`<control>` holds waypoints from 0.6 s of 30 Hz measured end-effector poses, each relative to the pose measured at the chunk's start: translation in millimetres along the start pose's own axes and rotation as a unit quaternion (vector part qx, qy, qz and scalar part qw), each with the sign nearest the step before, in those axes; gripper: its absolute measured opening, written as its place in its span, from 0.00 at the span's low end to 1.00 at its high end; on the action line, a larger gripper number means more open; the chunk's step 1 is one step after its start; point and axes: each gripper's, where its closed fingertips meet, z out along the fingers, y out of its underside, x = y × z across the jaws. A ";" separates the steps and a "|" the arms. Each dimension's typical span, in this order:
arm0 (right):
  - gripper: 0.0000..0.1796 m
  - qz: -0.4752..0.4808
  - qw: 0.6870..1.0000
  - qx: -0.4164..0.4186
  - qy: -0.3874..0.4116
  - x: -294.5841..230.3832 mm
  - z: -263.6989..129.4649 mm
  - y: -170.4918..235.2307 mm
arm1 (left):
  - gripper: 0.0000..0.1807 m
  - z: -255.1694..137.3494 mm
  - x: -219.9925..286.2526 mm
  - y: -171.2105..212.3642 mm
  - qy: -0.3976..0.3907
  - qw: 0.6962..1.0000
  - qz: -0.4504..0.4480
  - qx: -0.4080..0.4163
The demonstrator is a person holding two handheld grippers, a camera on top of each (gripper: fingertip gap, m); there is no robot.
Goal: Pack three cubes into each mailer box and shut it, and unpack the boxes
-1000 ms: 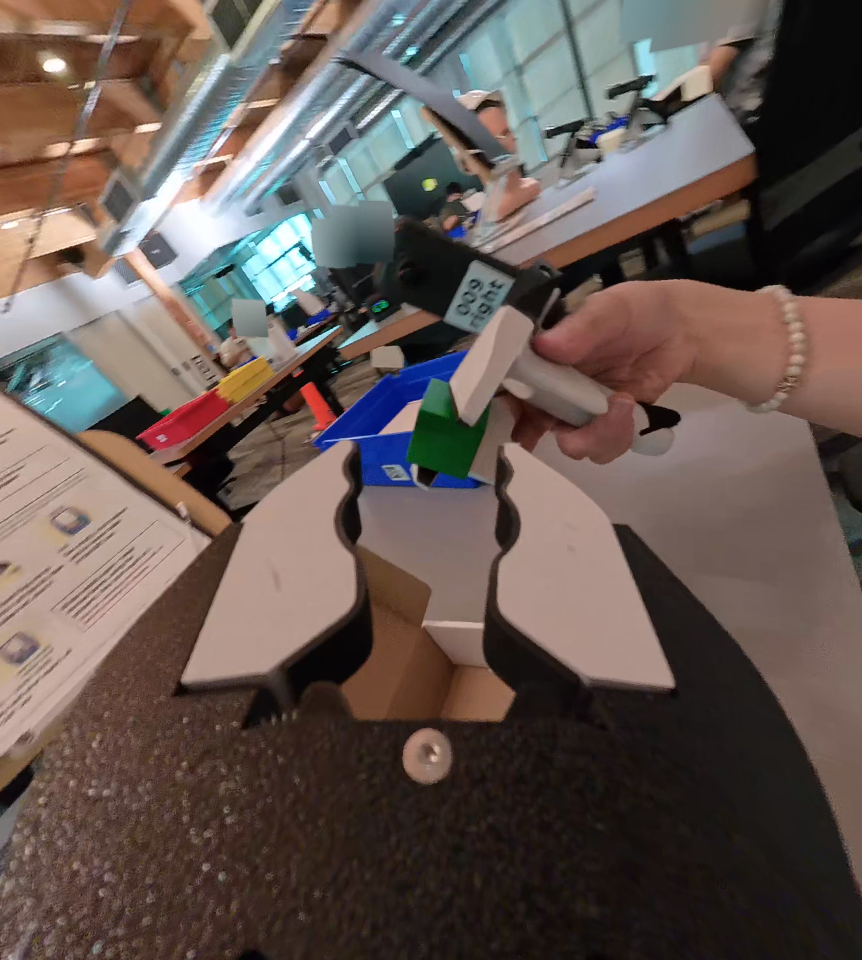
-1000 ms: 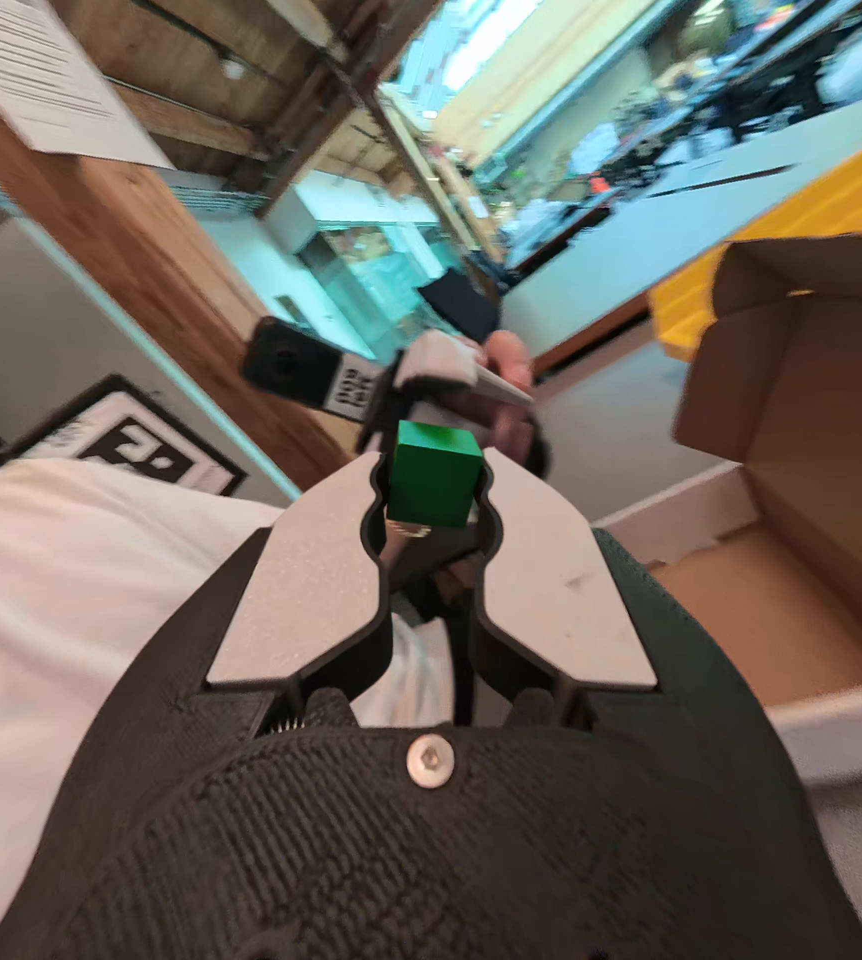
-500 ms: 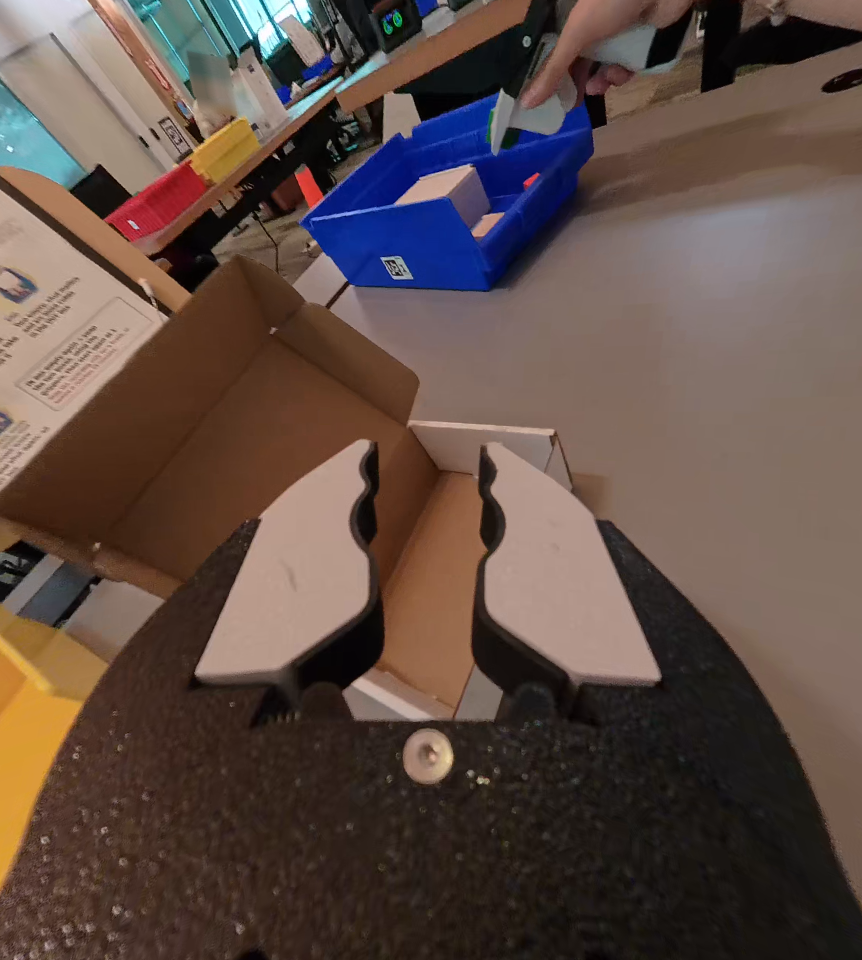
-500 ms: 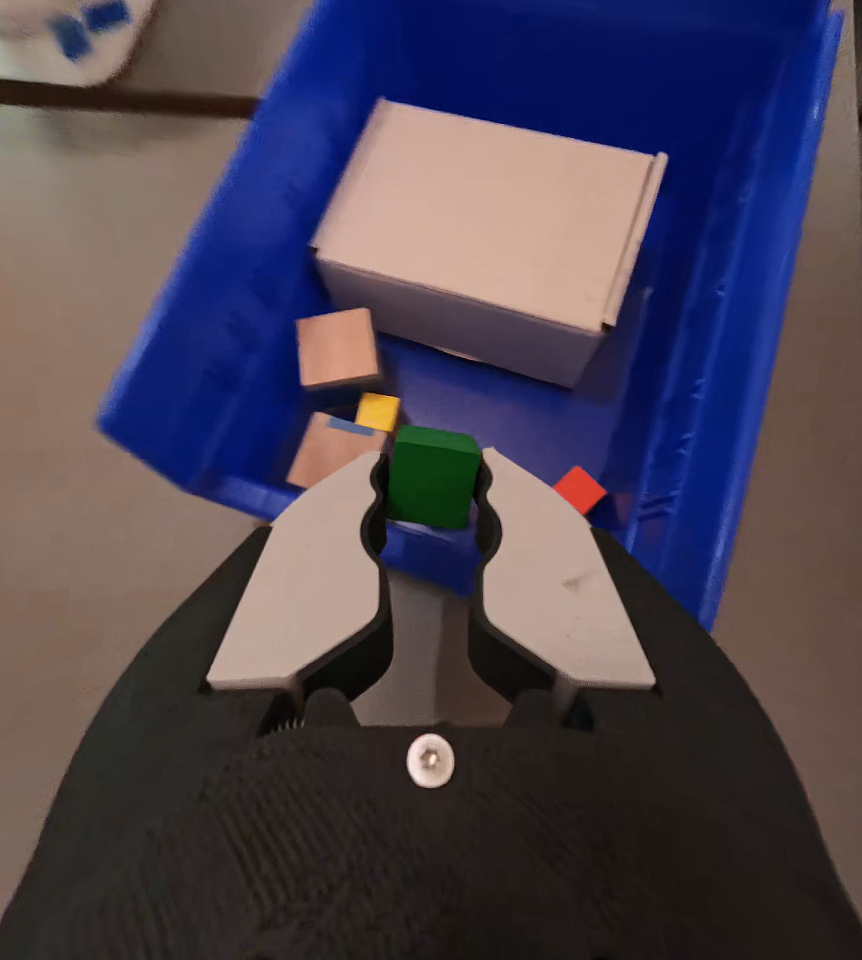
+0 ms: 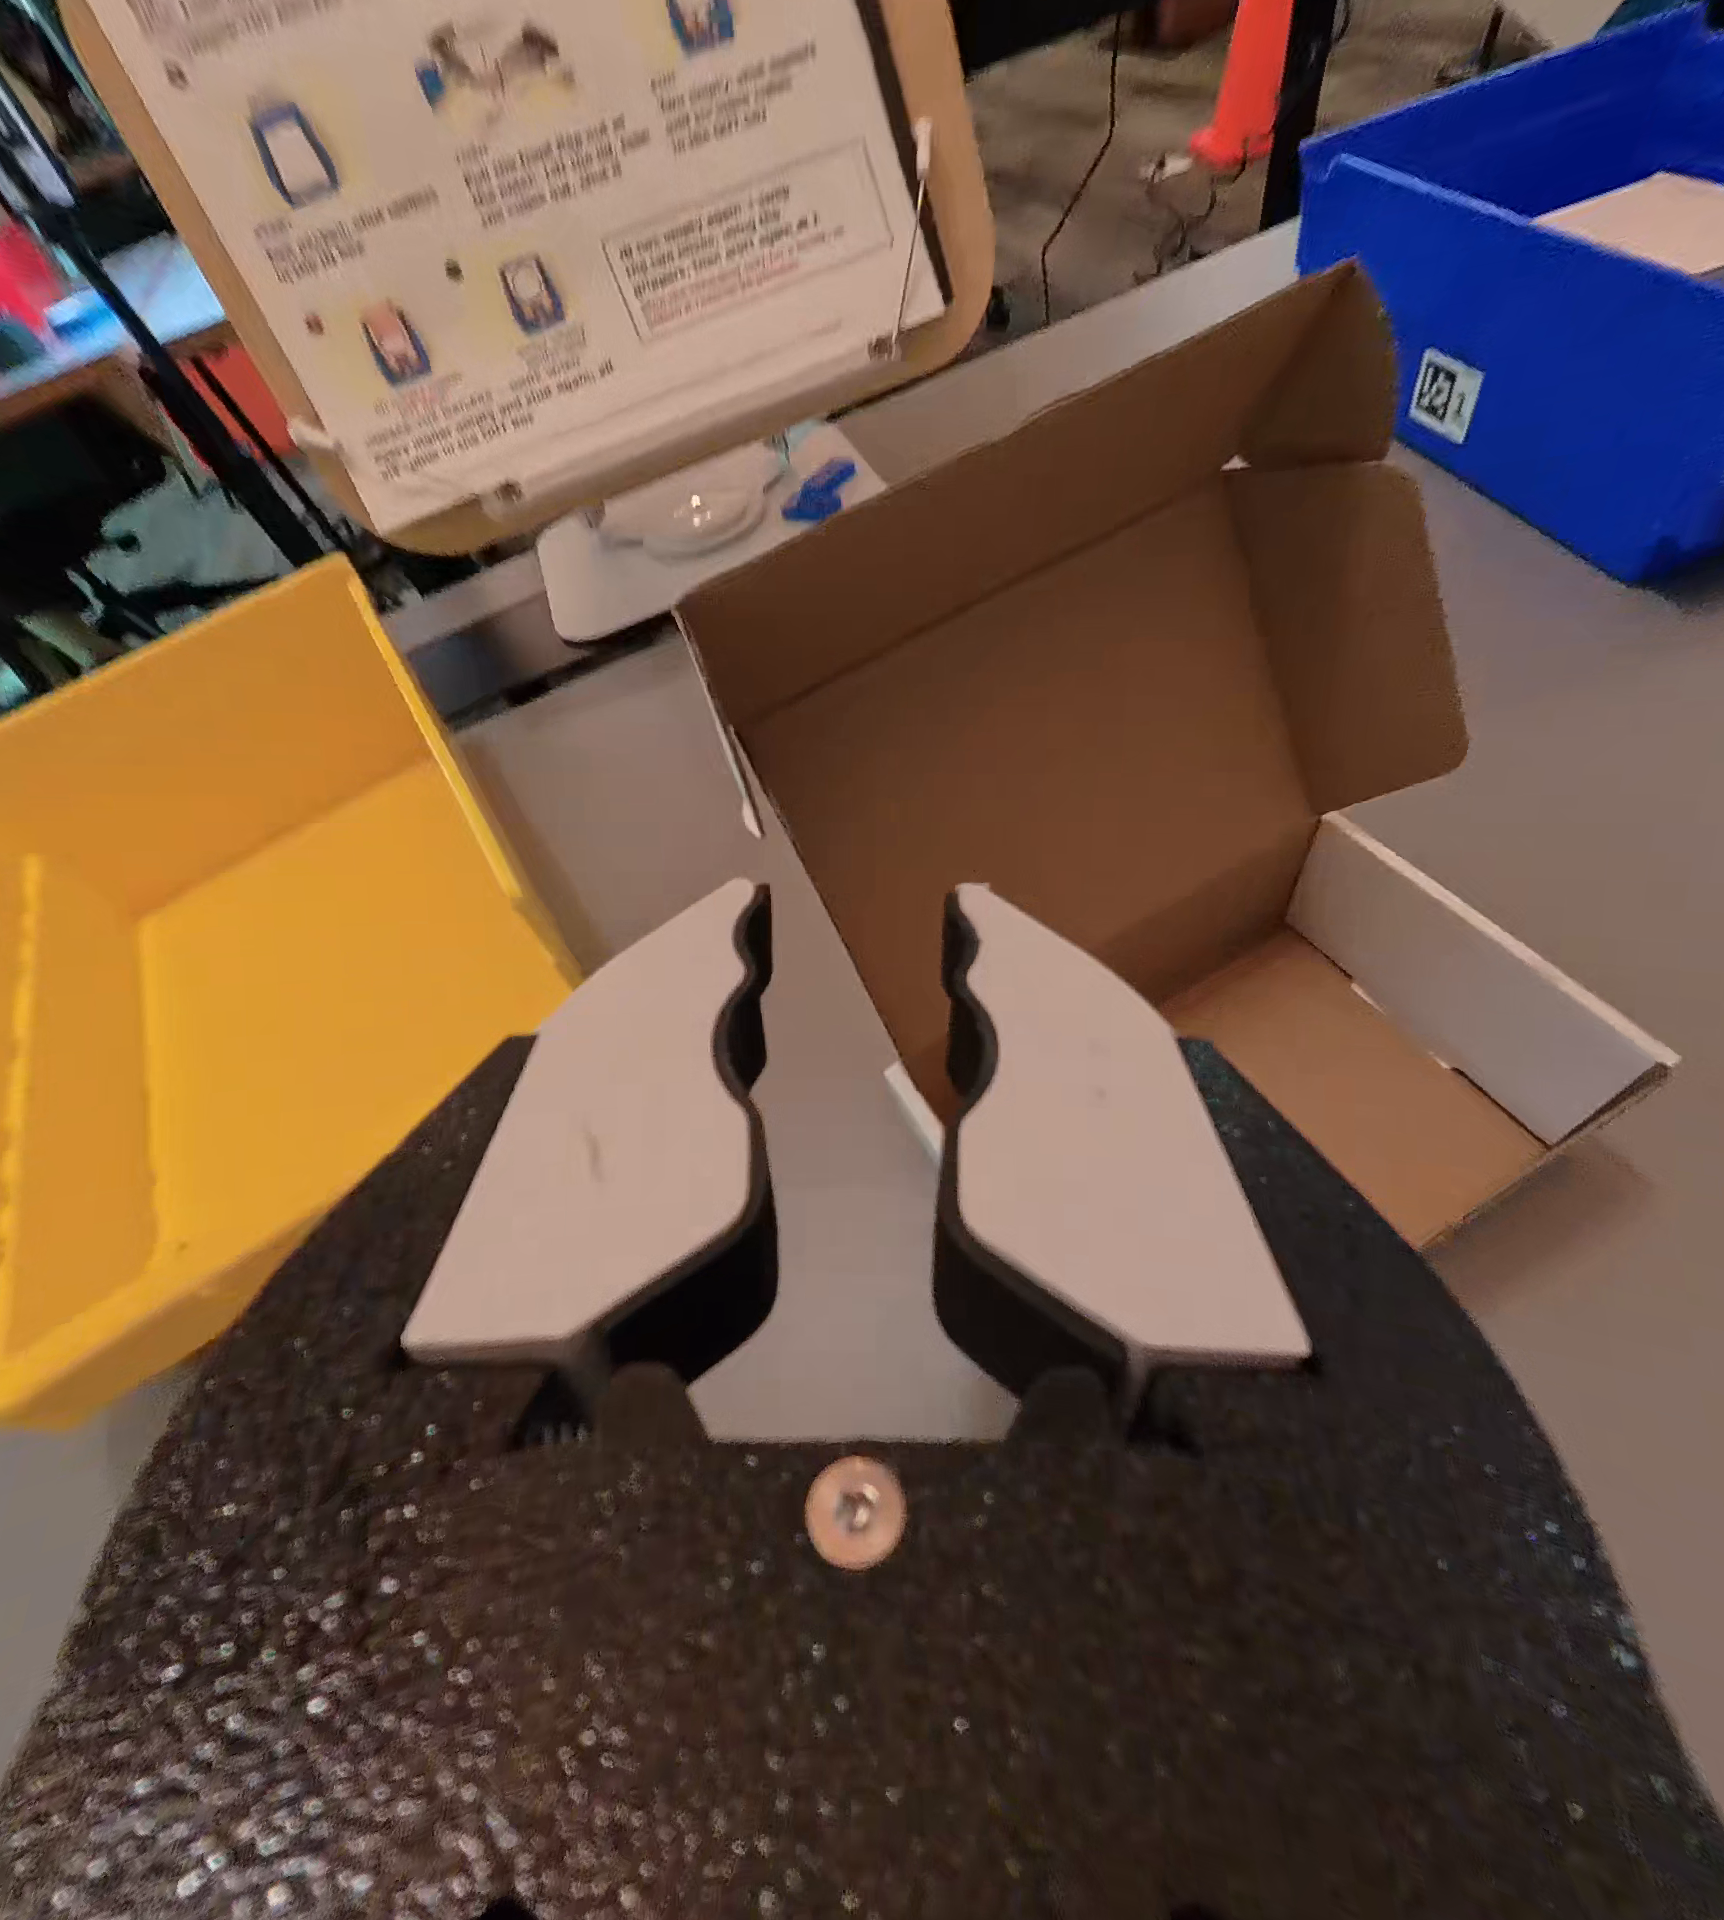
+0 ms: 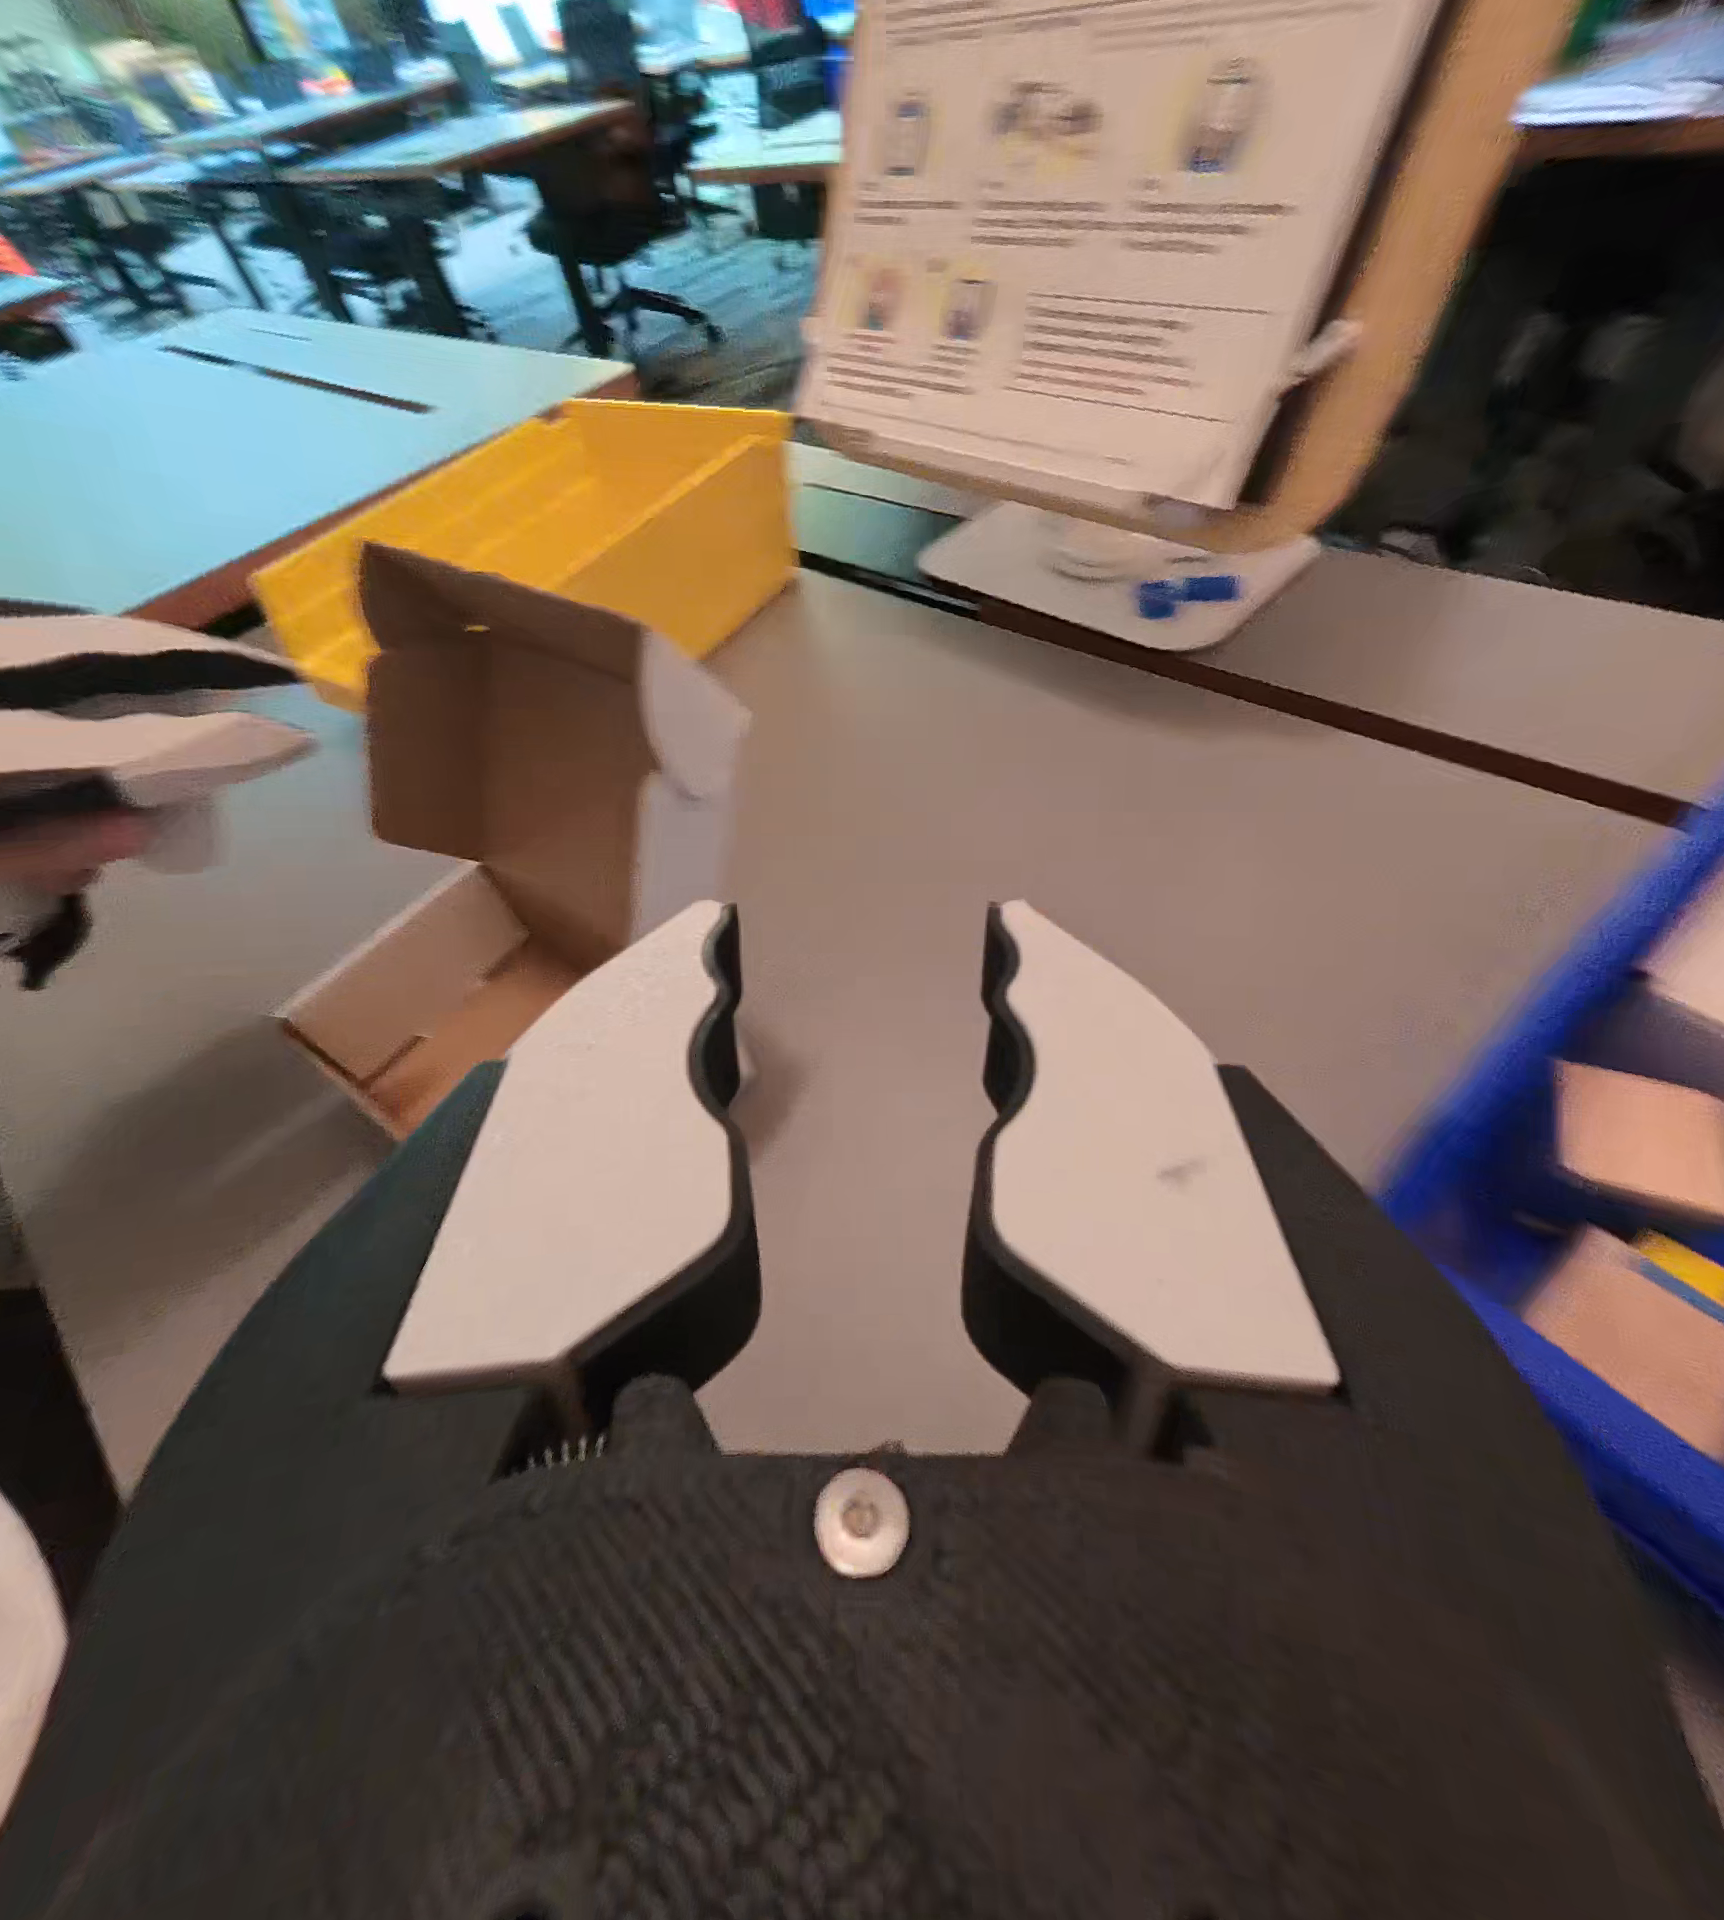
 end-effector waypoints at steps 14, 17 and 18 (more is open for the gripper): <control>0.09 -0.075 0.994 -0.031 0.076 -56.1 102.6 21.7 | 0.04 33.4 -15.6 6.3 -0.040 0.998 0.002 -0.043; 0.03 -0.091 0.991 -0.030 0.088 -54.5 106.4 21.4 | 0.03 36.0 -17.1 6.3 -0.035 0.999 -0.015 -0.031; 0.03 -0.090 0.991 -0.029 0.089 -54.8 106.7 21.5 | 0.03 35.6 -17.8 6.3 -0.034 0.999 -0.025 -0.028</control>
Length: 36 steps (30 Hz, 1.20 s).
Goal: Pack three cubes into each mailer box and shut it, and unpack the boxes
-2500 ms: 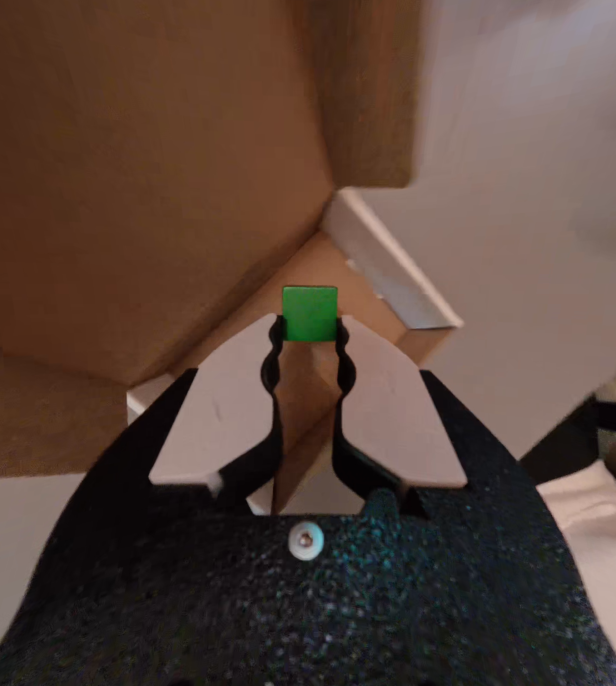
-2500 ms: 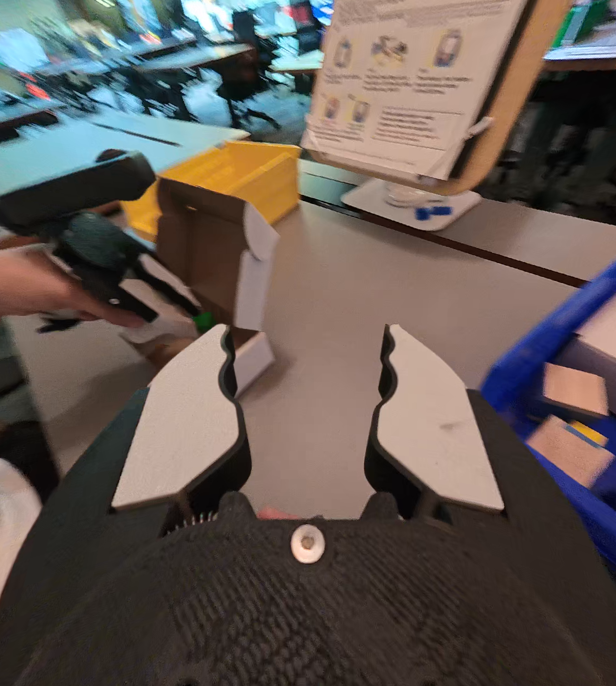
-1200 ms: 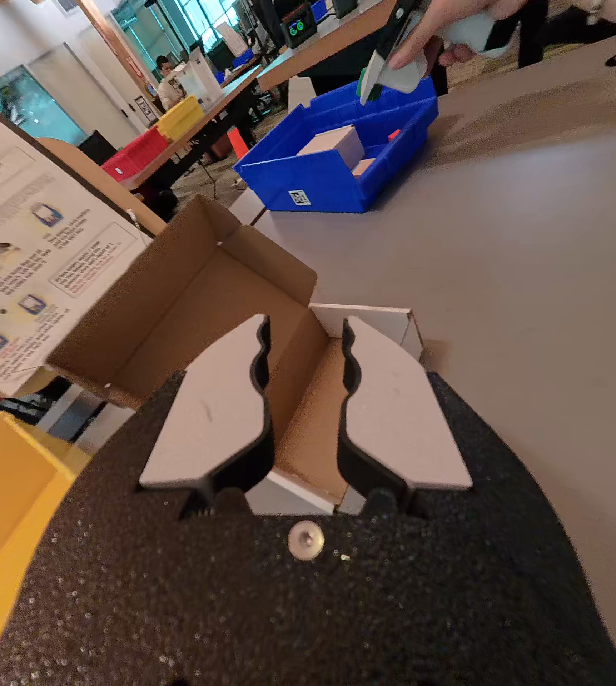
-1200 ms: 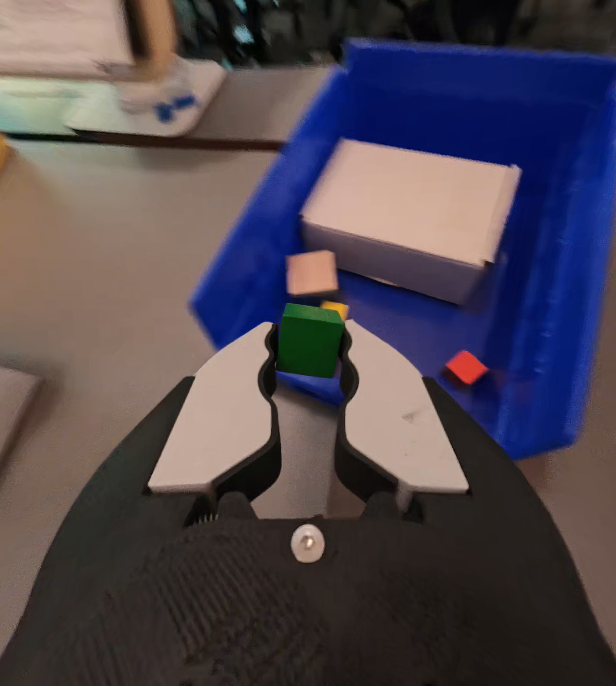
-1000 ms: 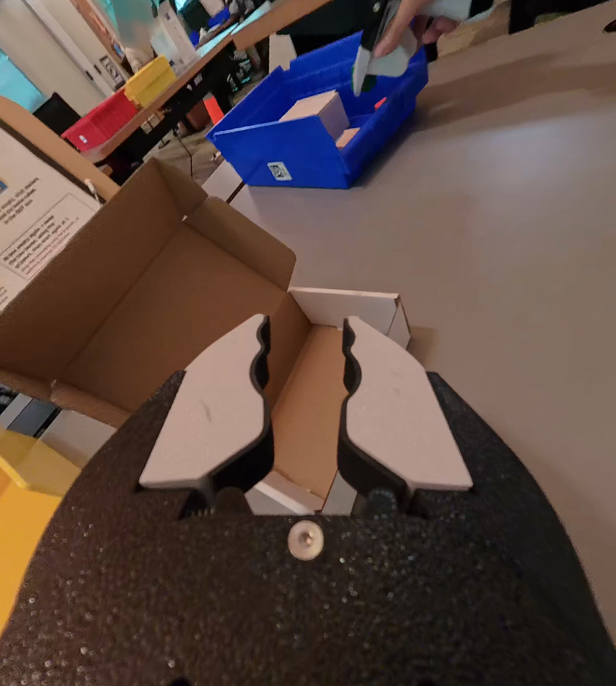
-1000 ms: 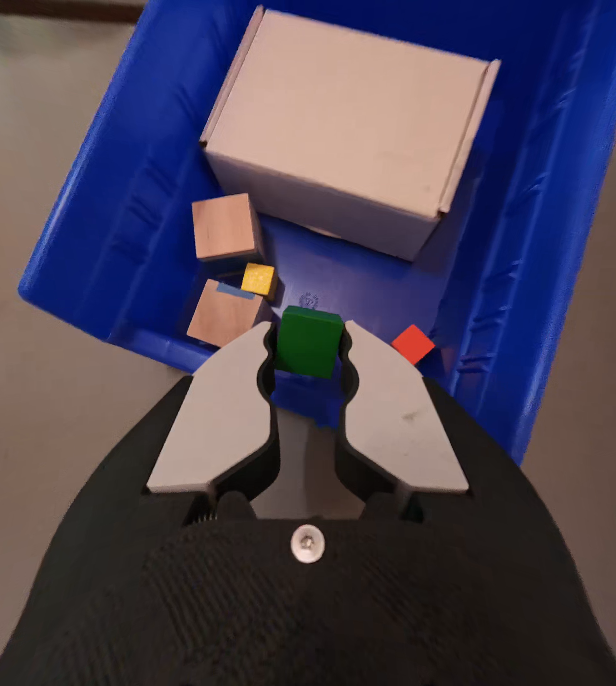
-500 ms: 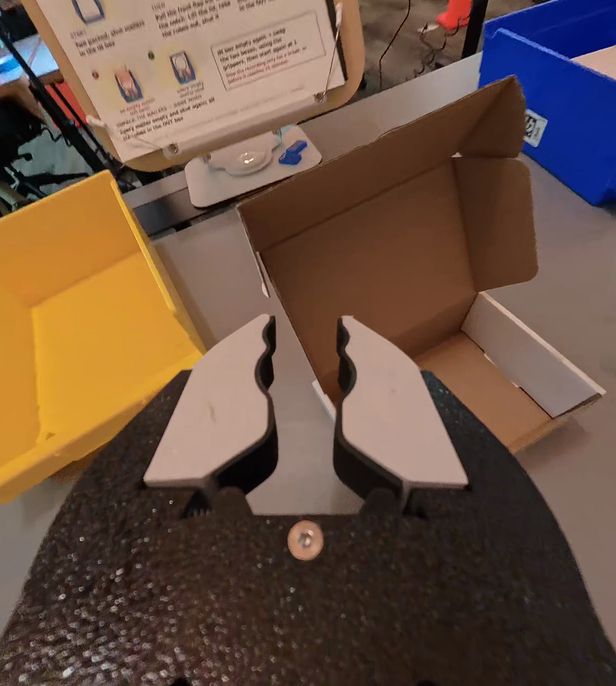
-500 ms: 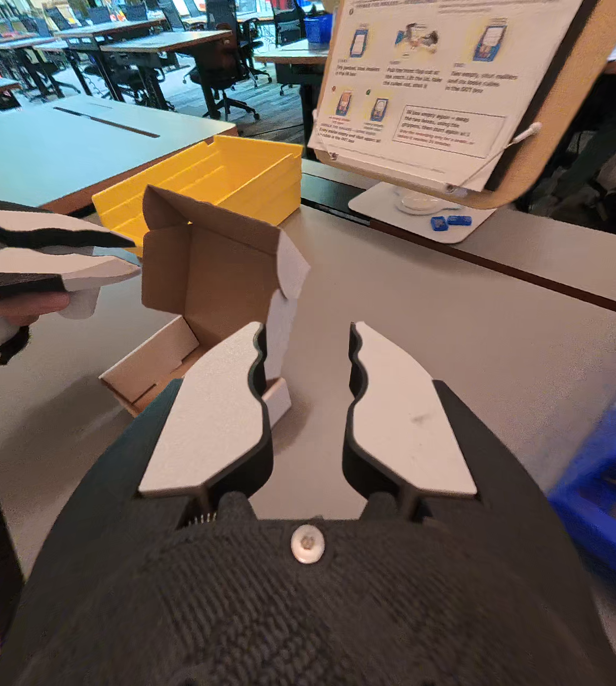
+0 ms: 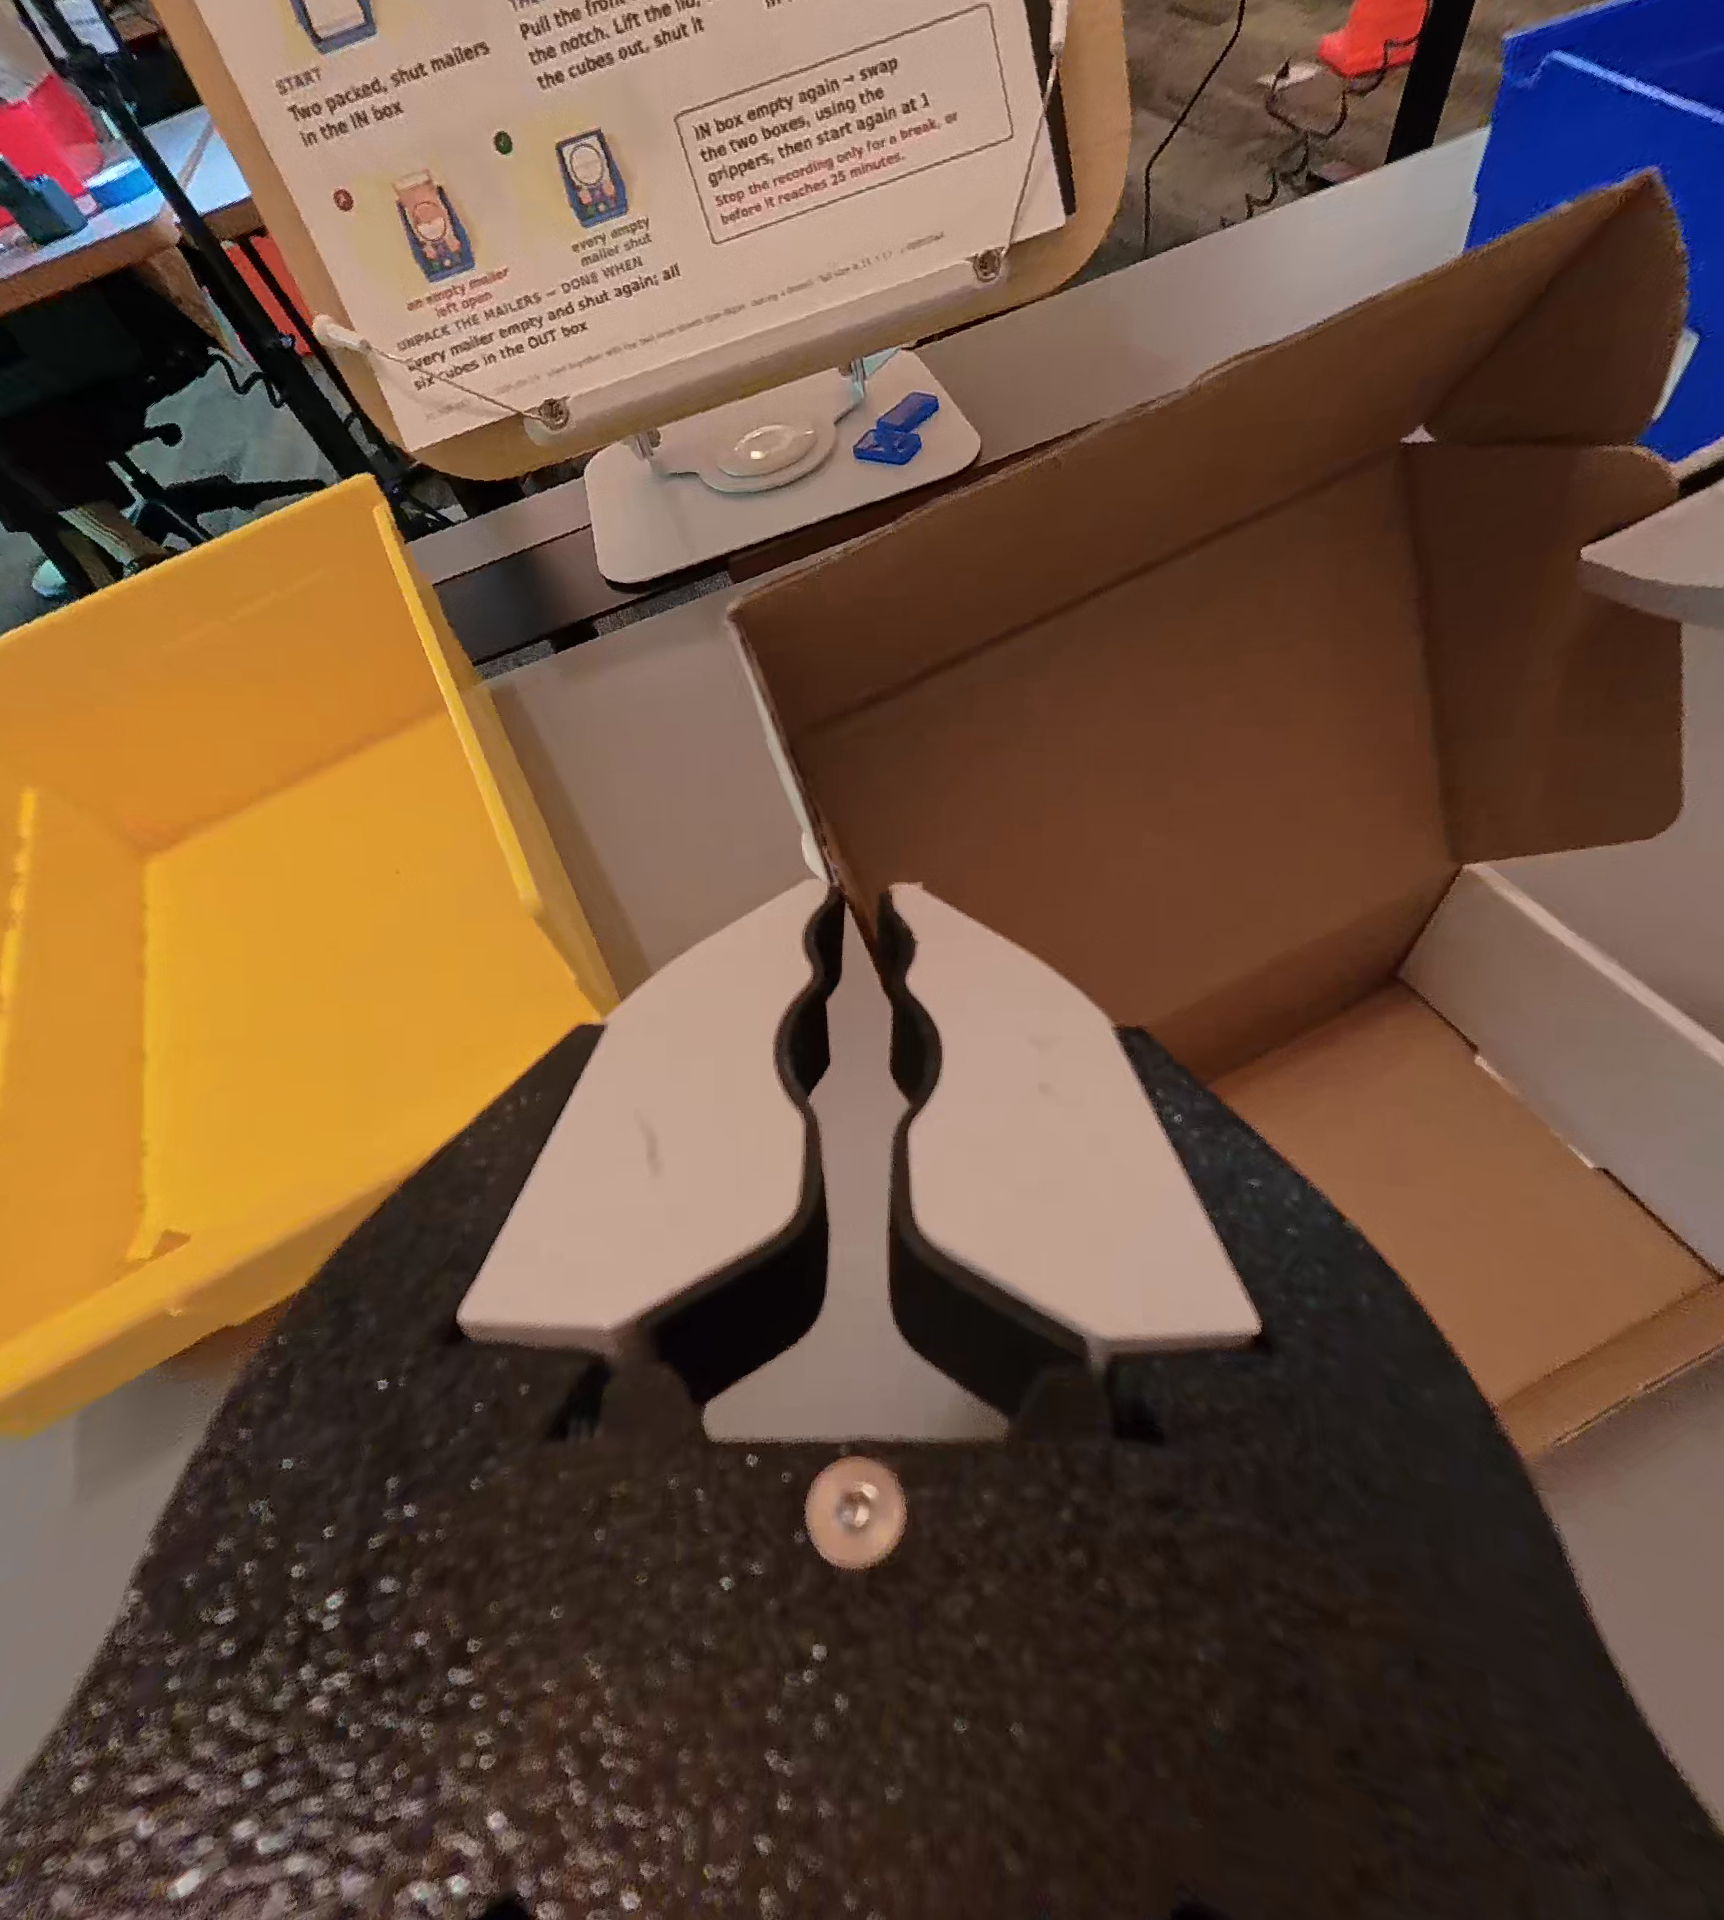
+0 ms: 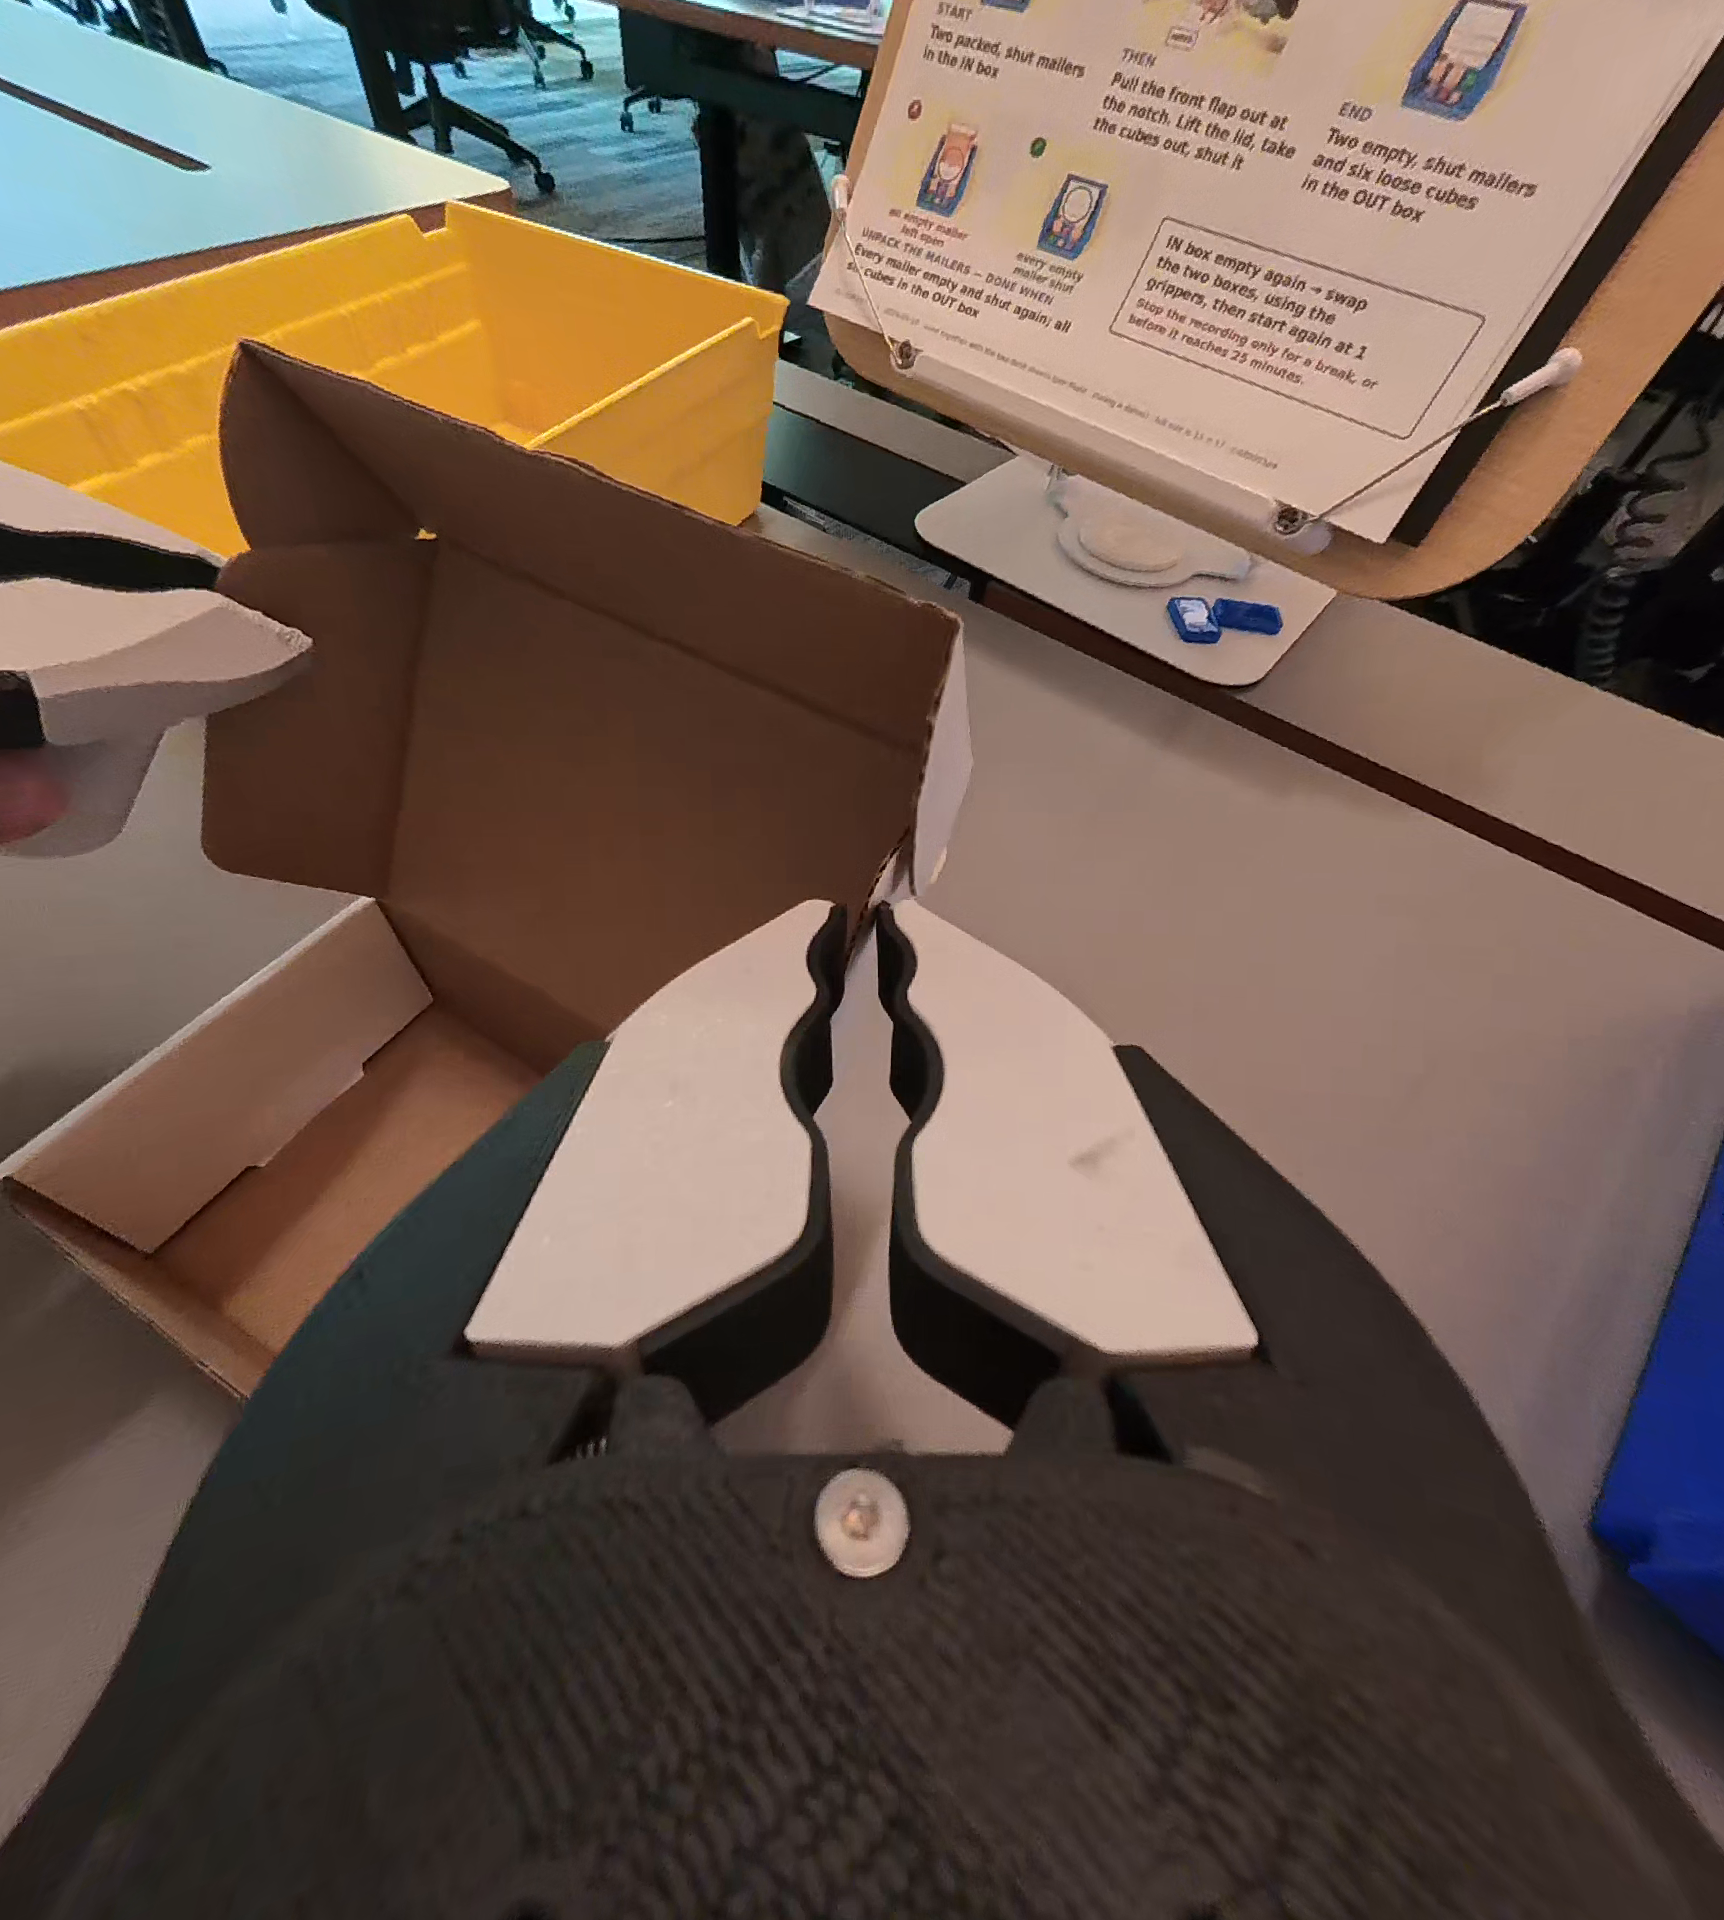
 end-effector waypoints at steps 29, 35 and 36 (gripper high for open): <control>0.04 0.017 0.991 0.103 0.081 -58.9 -33.5 22.6 | 0.05 -54.5 32.8 33.4 -0.036 0.989 -0.088 0.113; 0.03 -0.016 0.996 0.061 0.069 -67.2 -47.2 51.3 | 0.04 -67.6 43.7 62.3 -0.026 0.996 -0.046 0.078; 0.03 -0.016 0.996 0.056 0.066 -68.2 -48.8 56.0 | 0.04 -69.3 44.9 66.7 -0.026 0.996 -0.044 0.073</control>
